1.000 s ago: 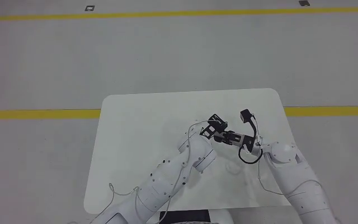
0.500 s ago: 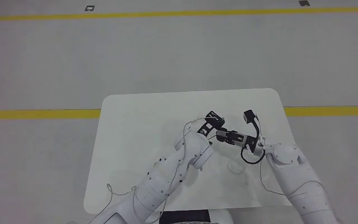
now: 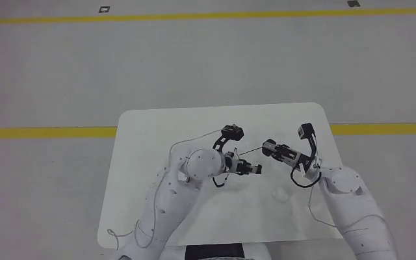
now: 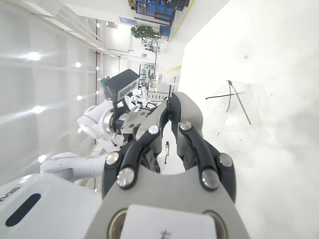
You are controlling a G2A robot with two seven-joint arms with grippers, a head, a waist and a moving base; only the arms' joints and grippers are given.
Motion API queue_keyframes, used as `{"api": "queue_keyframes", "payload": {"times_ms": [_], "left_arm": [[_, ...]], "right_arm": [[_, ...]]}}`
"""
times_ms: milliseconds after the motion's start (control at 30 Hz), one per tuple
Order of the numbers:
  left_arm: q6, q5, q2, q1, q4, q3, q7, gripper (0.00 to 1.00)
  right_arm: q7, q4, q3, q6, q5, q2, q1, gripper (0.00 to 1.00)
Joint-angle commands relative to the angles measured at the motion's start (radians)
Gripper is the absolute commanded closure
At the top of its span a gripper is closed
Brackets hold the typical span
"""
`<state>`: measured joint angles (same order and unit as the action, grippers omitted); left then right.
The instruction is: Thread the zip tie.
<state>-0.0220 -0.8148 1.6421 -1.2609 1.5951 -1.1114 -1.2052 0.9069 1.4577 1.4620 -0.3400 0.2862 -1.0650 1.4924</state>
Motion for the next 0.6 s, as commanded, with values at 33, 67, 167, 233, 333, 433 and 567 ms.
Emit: {"api": "queue_keyframes", "payload": {"times_ms": [33,67,167,233,333,433,567], "left_arm": [[0.027,0.097,-0.002,-0.002,-0.016,-0.018,0.032,0.0],[0.027,0.097,-0.002,-0.002,-0.016,-0.018,0.032,0.0],[0.027,0.097,-0.002,-0.002,-0.016,-0.018,0.032,0.0],[0.027,0.097,-0.002,-0.002,-0.016,-0.018,0.032,0.0],[0.004,0.234,-0.002,-0.019,-0.053,-0.051,0.073,0.0],[0.009,0.42,-0.003,-0.029,-0.088,-0.083,0.085,0.0],[0.051,0.606,-0.01,-0.024,-0.14,-0.117,0.07,0.0]], "right_arm": [[-0.003,0.004,0.004,0.0,-0.004,-0.001,0.004,1.0],[-0.003,0.004,0.004,0.0,-0.004,-0.001,0.004,1.0],[-0.003,0.004,0.004,0.0,-0.004,-0.001,0.004,1.0],[-0.008,0.005,0.003,0.001,-0.004,-0.002,0.004,1.0],[-0.019,0.022,-0.012,0.0,-0.015,-0.005,0.012,1.0],[-0.039,0.036,-0.005,0.0,0.018,-0.011,0.035,1.0],[-0.03,0.065,0.002,0.0,0.031,-0.022,0.063,1.0]]}}
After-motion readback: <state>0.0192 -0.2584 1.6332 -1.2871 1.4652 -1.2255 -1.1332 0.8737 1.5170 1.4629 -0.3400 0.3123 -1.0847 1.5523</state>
